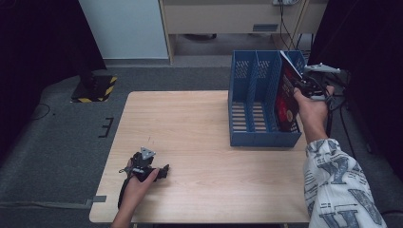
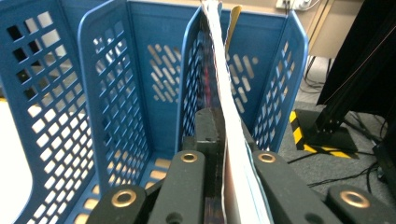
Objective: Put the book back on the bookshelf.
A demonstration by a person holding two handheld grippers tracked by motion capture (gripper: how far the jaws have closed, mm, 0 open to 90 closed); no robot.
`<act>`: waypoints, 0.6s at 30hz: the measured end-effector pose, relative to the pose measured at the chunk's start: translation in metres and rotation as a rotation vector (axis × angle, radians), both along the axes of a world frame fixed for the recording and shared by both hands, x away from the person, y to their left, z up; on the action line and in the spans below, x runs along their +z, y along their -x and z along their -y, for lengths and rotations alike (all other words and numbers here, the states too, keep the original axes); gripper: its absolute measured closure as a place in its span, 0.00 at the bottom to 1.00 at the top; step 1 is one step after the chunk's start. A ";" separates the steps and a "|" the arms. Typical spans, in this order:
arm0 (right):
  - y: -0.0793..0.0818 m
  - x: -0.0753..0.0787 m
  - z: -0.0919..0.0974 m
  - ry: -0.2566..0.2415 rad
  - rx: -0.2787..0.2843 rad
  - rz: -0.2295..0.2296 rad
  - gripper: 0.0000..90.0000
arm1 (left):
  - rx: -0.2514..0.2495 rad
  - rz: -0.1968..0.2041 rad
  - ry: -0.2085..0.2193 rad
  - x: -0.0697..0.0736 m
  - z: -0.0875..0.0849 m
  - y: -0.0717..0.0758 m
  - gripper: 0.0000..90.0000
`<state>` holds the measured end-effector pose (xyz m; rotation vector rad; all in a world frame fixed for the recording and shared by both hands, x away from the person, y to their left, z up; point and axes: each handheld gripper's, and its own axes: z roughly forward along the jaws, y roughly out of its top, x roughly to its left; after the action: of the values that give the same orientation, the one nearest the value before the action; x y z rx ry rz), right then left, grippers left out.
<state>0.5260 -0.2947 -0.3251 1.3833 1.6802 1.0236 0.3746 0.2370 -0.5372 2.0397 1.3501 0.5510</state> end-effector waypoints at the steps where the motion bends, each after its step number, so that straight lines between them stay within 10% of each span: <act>1: -0.002 0.001 0.000 0.003 -0.007 0.005 0.97 | -0.001 0.000 0.000 0.000 0.000 0.000 0.00; 18: -0.012 -0.009 -0.005 0.096 -0.069 0.031 0.97 | -0.005 -0.001 -0.001 0.000 0.000 0.000 0.00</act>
<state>0.5384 -0.2898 -0.3339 1.3471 1.6258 0.9094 0.3747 0.2365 -0.5371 2.0436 1.3452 0.5492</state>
